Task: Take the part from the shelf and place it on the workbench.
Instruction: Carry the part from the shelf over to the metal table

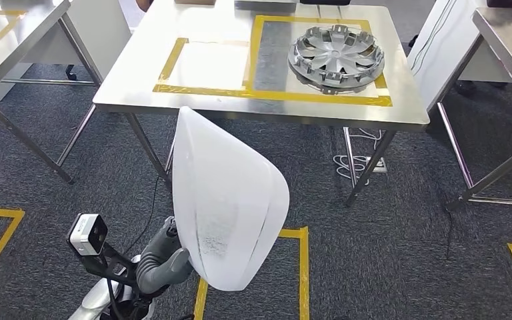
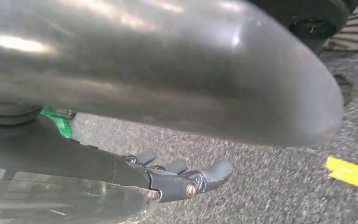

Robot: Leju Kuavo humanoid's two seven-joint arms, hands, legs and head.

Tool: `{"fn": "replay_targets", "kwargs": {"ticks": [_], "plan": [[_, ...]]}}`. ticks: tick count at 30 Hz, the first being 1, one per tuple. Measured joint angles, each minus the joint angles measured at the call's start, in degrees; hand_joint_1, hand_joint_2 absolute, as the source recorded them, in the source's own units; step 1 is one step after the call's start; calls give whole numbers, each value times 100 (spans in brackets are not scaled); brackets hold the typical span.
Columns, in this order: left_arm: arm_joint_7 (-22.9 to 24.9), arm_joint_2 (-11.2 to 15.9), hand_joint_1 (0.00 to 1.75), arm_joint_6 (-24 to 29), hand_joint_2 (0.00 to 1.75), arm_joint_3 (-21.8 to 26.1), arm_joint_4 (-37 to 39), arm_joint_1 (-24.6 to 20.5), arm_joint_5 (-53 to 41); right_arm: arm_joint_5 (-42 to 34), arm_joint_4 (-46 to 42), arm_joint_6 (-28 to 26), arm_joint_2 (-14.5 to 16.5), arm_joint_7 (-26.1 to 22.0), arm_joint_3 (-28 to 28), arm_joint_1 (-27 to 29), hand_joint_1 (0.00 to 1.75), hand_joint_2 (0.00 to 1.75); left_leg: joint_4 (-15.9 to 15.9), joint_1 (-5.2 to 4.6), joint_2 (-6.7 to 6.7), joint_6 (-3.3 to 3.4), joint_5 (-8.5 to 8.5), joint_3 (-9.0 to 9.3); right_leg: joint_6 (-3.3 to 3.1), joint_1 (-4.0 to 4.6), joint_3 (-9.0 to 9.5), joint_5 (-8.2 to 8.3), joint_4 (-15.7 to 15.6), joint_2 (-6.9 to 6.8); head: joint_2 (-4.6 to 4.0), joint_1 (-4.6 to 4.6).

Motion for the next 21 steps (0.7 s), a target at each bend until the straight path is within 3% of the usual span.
{"fn": "replay_targets", "kwargs": {"ticks": [2, 5, 6, 7, 8, 10, 11, 13, 15, 16, 18, 19, 21], "plan": [[-4, -8, 175, 1, 175, -3, -3, -4, 2, -3, 0, 0, -1, -2, -8, -6, 0, 0, -71, 17, -35, 74, -26, 182, 13, -5, -128, -67, 293, 4, 0, 19], [-7, -21, 175, -1, 175, -13, 2, 1, 1, -19, 0, -1, -15, -10, -11, 0, 0, 0, -82, -6, -69, 123, -136, 339, -67, -10, -813, -353, 1300, 34, 0, 44], [-7, -21, 175, -1, 175, -18, 4, 12, 0, -25, 1, -1, -25, -13, -11, 22, 0, 0, -81, -15, -90, 121, -188, 392, -51, -12, -1010, -402, 1512, 38, 0, 43], [-7, -21, 175, -1, 175, -22, 5, 20, 0, -28, 1, -1, -32, -15, -12, 46, 0, 0, -80, -19, -113, 115, -246, 461, -5, -13, -1108, -378, 1522, 40, 0, 44], [-7, -21, 175, -1, 175, -23, 5, 25, 0, -31, 1, -1, -40, -16, -12, 64, 0, 0, -79, -18, -133, 98, -312, 549, 63, -17, -1095, -270, 1312, 41, 0, 44], [-7, -21, 175, -1, 175, -25, 7, 27, 0, -32, 1, -1, -54, -22, -12, 80, 0, 0, -77, -14, -151, 50, -478, 741, 193, -28, -856, 163, 529, 35, 0, 47], [-7, -21, 175, -2, 175, -25, 9, 27, 0, -32, 1, -1, -56, -27, -12, 77, 0, 0, -73, -15, -152, 19, -560, 822, 181, -20, -749, 314, 226, 28, 0, 37], [-7, -21, 175, -2, 175, -25, 13, 24, -1, -32, 0, 0, -55, -32, -13, 69, 0, 0, -70, -19, -148, -49, -686, 899, 34, 20, -633, 432, 37, 30, 0, 23], [-7, -23, 175, -3, 175, -20, 10, 14, 0, -32, -1, 0, -55, -33, -14, 57, 0, 0, 32, -12, -141, -100, -692, 907, -120, 31, -548, 338, 28, 53, 0, 17], [-7, -22, 175, -6, 175, -18, 7, 9, 0, -32, -1, 0, -57, -34, -15, 56, 0, 0, 231, -6, -130, -123, -618, 836, -167, 12, -488, 295, 14, 61, 0, 15], [-7, -20, 175, -13, 175, -13, 2, -1, 2, -33, -1, 0, -60, -36, -17, 50, 0, 0, 941, 23, -105, -186, -477, 395, -232, -27, -329, 193, -24, 74, 0, 9], [-7, -17, 175, -15, 175, -13, 2, 1, 2, -33, 0, 0, -65, -36, -19, 53, 0, 0, 1343, 48, -90, -226, -517, 96, -248, -30, -252, 126, -41, 76, 0, 8], [-7, -12, 175, -16, 175, -14, 3, 10, 1, -33, 0, 0, -65, -36, -19, 67, 0, 0, 1828, 105, -69, -294, -897, -436, -247, -36, -86, -19, -54, 89, 0, 6]]}}
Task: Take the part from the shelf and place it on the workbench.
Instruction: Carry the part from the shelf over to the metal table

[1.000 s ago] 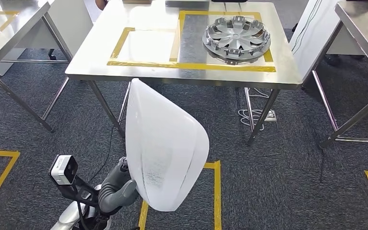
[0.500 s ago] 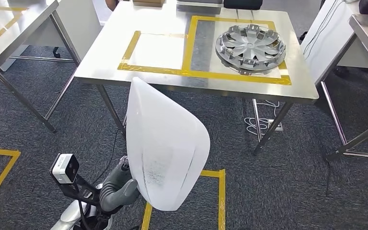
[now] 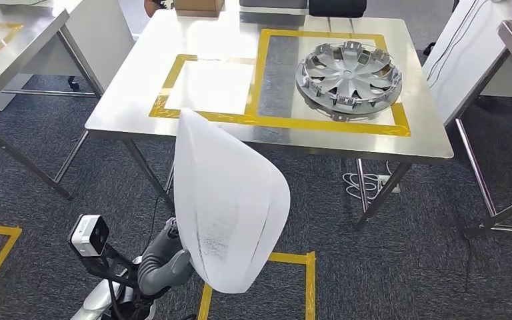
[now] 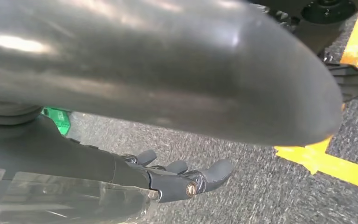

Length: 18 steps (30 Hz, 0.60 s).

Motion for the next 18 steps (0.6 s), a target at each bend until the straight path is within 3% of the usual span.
{"fn": "replay_targets", "kwargs": {"ticks": [1, 2, 3, 6, 7, 8, 10, 11, 13, 15, 17, 18], "plan": [[0, 3, 175, 0, 175, -1, 0, 3, 0, 1, 0, 0, 1, 1, 0, 7, 0, 0, 27, 21, 10, -22, -186, -176, 7, -4, 100, -80, -1, 8, 0, 0], [0, 6, 175, 0, 175, -1, 0, 4, 0, 1, 0, 0, 3, 1, 0, 12, 0, 0, -92, 33, 17, -32, -251, -276, 18, -9, 212, -163, -1, 17, 0, -1], [0, 8, 175, 0, 175, -1, 0, 5, 1, 1, 0, 0, 5, 1, 0, 14, 0, 0, -332, 40, 23, -31, -145, -312, 32, -14, 328, -246, -3, 22, 0, -1], [1, 18, 175, -2, 175, -2, 5, 11, -1, -3, -1, 0, 16, -1, 1, 6, 0, 0, -1287, 21, 60, 30, 867, -253, 99, 1, 595, -513, -25, 28, 0, -2], [1, 19, 175, -4, 175, -2, 7, 10, -3, -4, -1, 0, 17, -2, -1, -1, 0, 0, -1458, 6, 72, 55, 1097, -221, 131, 14, 667, -595, -66, 26, 0, -2], [1, 18, 175, -8, 175, -2, 7, 5, -3, -6, -1, 0, 17, -5, -2, -8, 0, 0, -1541, -9, 68, 84, 1169, -187, 184, 27, 764, -615, -79, 26, 0, -2], [0, 6, 175, -13, 175, -2, 2, -22, -1, -8, -2, 0, 13, -10, -7, -22, 0, 0, -1609, -21, 28, 173, 1129, -4, 293, 21, 872, -552, 6, 14, 0, 4], [-1, 0, 175, -15, 175, -3, 1, -35, 1, -9, -2, 1, 14, -13, -8, -32, 0, 0, -1643, -24, 10, 232, 1112, 98, 326, 13, 824, -491, 222, 11, 0, 12], [-3, -8, 175, -18, 175, -7, 3, -47, 2, -13, -2, 5, 19, -14, -8, -52, 0, 0, -1662, -39, 1, 332, 1078, 259, 293, 9, 432, -537, 893, 3, 0, 26], [-9, -9, 175, -20, 175, -15, 7, -49, 5, -16, -2, 12, 19, -13, -9, -48, 0, 0, -1659, -76, -23, 385, 1000, 356, 189, 31, -134, -861, 1520, 2, 0, 29], [-20, -9, 175, -20, 175, -22, 9, -49, 9, -17, -1, 15, 16, -9, -9, -27, 0, 0, -1659, -127, -72, 410, 892, 468, 109, 59, -528, -1220, 1603, 2, 0, 28], [-30, -8, 175, -20, 175, -24, 10, -49, 10, -17, 0, 15, 14, -7, -9, -21, 0, 0, -1659, -154, -92, 417, 831, 538, 112, 79, -610, -1220, 1405, 2, 0, 29]]}}
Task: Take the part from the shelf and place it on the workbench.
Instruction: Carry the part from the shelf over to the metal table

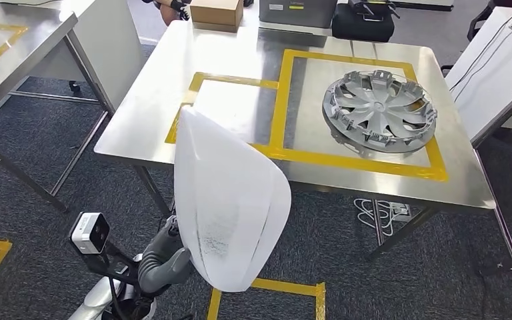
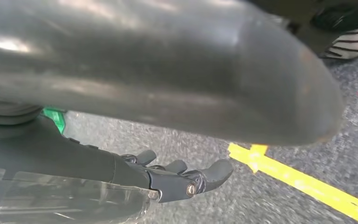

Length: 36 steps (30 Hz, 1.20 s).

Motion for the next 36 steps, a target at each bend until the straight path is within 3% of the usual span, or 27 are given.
{"fn": "replay_targets", "kwargs": {"ticks": [1, 3, 5, 7, 9, 12, 13, 14, 15, 17, 18, 20, 22, 24, 25, 27, 29, 30, 31, 33, 34, 36], "plan": [[-10, 1, 175, 1, 175, -2, 1, 1, 0, 0, -1, -1, -2, 0, 0, 3, 0, 0, -3, -27, -10, 5, -65, 76, 38, 32, -22, 189, -322, -1, 0, 1], [-33, 4, 175, 5, 175, -5, 10, 1, -4, 1, -1, -4, -24, -2, 1, 9, 0, 0, -1, -66, -26, 4, -188, 189, 74, 109, 11, 891, -958, 19, 0, -21], [-57, 11, 175, 26, 175, -10, 23, 8, -6, 4, -3, -19, -54, 1, 1, 14, 0, 0, 21, -86, -56, -30, -264, 236, -20, 155, 77, 1403, -1261, 47, 0, -37], [-81, 25, 175, 49, 175, -8, 25, 19, -7, 12, -12, -35, -46, 9, 0, 4, 0, 0, 102, -102, -70, -71, -276, 242, -118, 124, 188, 1544, -1355, 53, 0, -26], [-98, 42, 175, 57, 175, -1, 24, 18, -9, 17, -23, -39, -19, 13, -2, -22, 0, 0, 412, -91, -27, -134, -304, 98, -157, 65, 302, 1571, -1417, 49, 0, -27], [-124, 67, 175, 63, 175, 11, 23, 23, -10, 18, -32, -44, 27, 12, -3, -57, 0, 0, 1344, 44, 44, -308, -676, -517, -199, 25, 399, 1440, -1446, 56, 0, -28], [-133, 73, 175, 66, 175, 16, 23, 33, -13, 19, -33, -50, 43, 12, -3, -51, 0, 0, 1563, 100, 56, -360, -771, -711, -195, 11, 436, 1375, -1447, 61, 0, -29], [-143, 78, 175, 70, 175, 21, 23, 44, -15, 20, -33, -58, 54, 13, -3, -41, 0, 0, 1608, 147, 71, -405, -745, -818, -177, -9, 489, 1321, -1447, 64, 0, -28], [-149, 82, 175, 74, 175, 25, 23, 55, -22, 23, -33, -66, 62, 14, -2, -31, 0, 0, 1449, 190, 86, -446, -585, -819, -146, -33, 563, 1284, -1445, 65, 0, -29], [-156, 93, 175, 80, 175, 30, 24, 66, -43, 30, -33, -87, 70, 16, -2, -29, 0, 0, 702, 262, 110, -523, -32, -595, -63, -78, 712, 1211, -1439, 65, 0, -30], [-158, 101, 175, 83, 175, 30, 25, 68, -53, 33, -33, -96, 72, 16, -2, -36, 0, 0, 362, 268, 120, -549, 124, -490, -17, -89, 766, 1173, -1433, 72, 0, -34], [-164, 114, 175, 87, 175, 34, 25, 86, -64, 39, -35, -109, 70, 20, -2, -50, 0, 0, 79, 247, 122, -502, 226, -403, 75, -76, 789, 1105, -1427, 81, 0, -35], [-173, 121, 175, 88, 175, 45, 19, 104, -71, 50, -38, -114, 75, 26, -2, -58, 0, 0, 73, 224, 113, -390, 209, -380, 152, -70, 790, 1055, -1443, 73, 0, -33], [-181, 119, 175, 84, 175, 58, -1, 101, -75, 67, -41, -117, 78, 28, -2, -68, 0, 0, 40, 228, 110, -305, 206, -343, 176, -82, 717, 956, -1292, 38, 0, -28], [-185, 115, 175, 81, 175, 64, -11, 97, -78, 74, -43, -117, 78, 28, -2, -78, 0, 0, 23, 228, 111, -263, 197, -322, 163, -87, 575, 846, -1024, 21, 0, -26], [-189, 109, 175, 79, 175, 70, -19, 99, -87, 81, -44, -118, 76, 28, -2, -86, 0, 0, 19, 201, 112, -200, 153, -301, 115, -81, 70, 565, -158, 7, 0, -22], [-189, 108, 175, 79, 175, 72, -19, 109, -102, 82, -43, -118, 75, 31, -1, -75, 0, 0, 19, 169, 96, -167, 108, -265, 123, -70, -369, 468, 453, 7, 0, -23], [-189, 108, 175, 79, 175, 73, -19, 112, -107, 84, -43, -118, 74, 33, 0, -69, 0, 0, 19, 157, 85, -162, 80, -228, 154, -63, -424, 572, 416, 7, 0, -22], [-189, 108, 175, 79, 175, 74, -19, 113, -109, 85, -43, -118, 72, 34, 0, -66, 0, 0, 19, 148, 73, -164, 47, -178, 190, -56, -360, 769, 140, 6, 0, -22], [-189, 108, 175, 79, 175, 75, -19, 111, -109, 86, -43, -118, 68, 34, 0, -71, 0, 0, 32, 117, 60, -193, -32, -88, 218, -27, -55, 1231, -722, -3, 0, -19], [-189, 108, 175, 80, 175, 75, -19, 111, -110, 86, -43, -118, 66, 35, 0, -75, 0, 0, 40, 100, 53, -216, -71, -63, 188, -12, 66, 1388, -1048, -10, 0, -19], [-189, 108, 175, 80, 175, 76, -19, 112, -111, 86, -44, -118, 64, 39, 0, -78, 0, 0, 52, 75, 46, -262, -128, -47, 94, 22, 158, 1497, -1302, -18, 0, -22]]}}
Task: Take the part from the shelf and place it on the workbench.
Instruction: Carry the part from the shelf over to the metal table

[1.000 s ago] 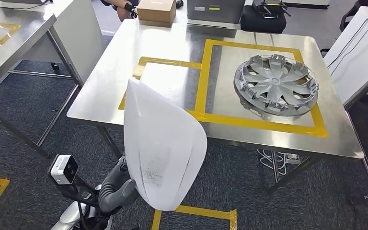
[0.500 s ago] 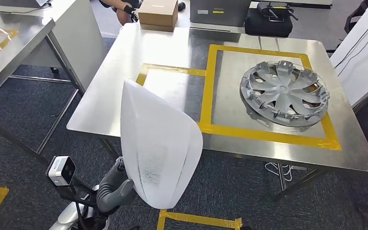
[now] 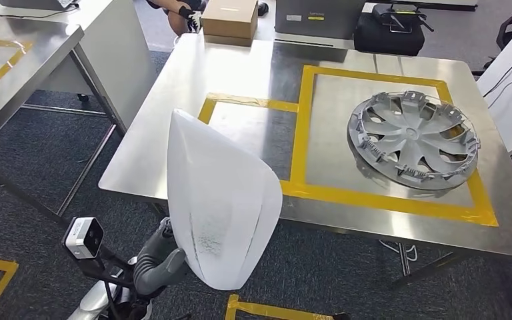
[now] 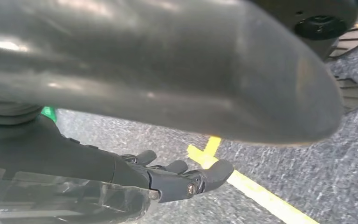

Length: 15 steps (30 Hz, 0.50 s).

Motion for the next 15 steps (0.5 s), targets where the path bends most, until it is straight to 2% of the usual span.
{"fn": "replay_targets", "kwargs": {"ticks": [2, 4, 7, 8, 9, 10, 12, 13, 14, 15], "plan": [[0, 1, 175, -1, 175, 3, -2, 1, 0, 0, -3, -1, 6, 4, 0, -4, 0, 0, 13, 20, 4, -50, -44, 1, -74, -12, 11, -4, -9, 5, 0, -3], [-1, 4, 175, -2, 175, 6, -5, -2, 0, 0, -6, -2, 11, 5, 0, -9, 0, 0, 291, 46, 22, -124, -223, -121, -144, -44, 55, -21, -27, 11, 0, -9], [-2, 12, 175, 1, 175, 7, -6, 8, -3, 0, -7, -2, 12, 5, 0, -10, 0, 0, 1399, 86, 44, -215, -695, -704, -217, -41, 105, -67, -28, 14, 0, -14], [-2, 15, 175, 1, 175, 6, -5, 16, -5, 0, -7, -2, 13, 5, 0, -10, 0, 0, 1639, 93, 45, -224, -732, -860, -230, -32, 118, -79, -28, 17, 0, -15], [-2, 16, 175, 1, 175, 6, -5, 22, -7, 0, -7, -2, 13, 5, 0, -9, 0, 0, 1652, 96, 46, -217, -643, -908, -237, -22, 138, -92, -28, 24, 0, -15], [-2, 18, 175, 0, 175, 7, -4, 25, -8, 0, -7, -2, 15, 5, 0, -9, 0, 0, 1444, 94, 46, -195, -455, -843, -240, -8, 166, -108, -28, 34, 0, -15], [-2, 19, 175, -5, 175, 9, -5, 22, -9, -2, -9, -2, 36, 5, 0, -10, 0, 0, 654, 67, 44, -88, -3, -497, -239, 18, 229, -143, -31, 55, 0, -13], [-2, 19, 175, -9, 175, 9, -5, 16, -9, -5, -11, -1, 50, 5, -1, -11, 0, 0, 324, 48, 48, -32, 120, -346, -230, 38, 242, -158, -29, 63, 0, -11], [-2, 20, 175, -14, 175, 9, -5, 12, -10, -10, -14, -1, 62, 5, -1, -8, 0, 0, 119, 30, 53, 14, 172, -250, -215, 50, 244, -168, -29, 67, 0, -10], [-2, 20, 175, -19, 175, 9, -5, 9, -12, -15, -15, 0, 71, 5, -2, -2, 0, 0, 46, 15, 57, 41, 156, -216, -192, 55, 239, -176, -31, 68, 0, -10]]}}
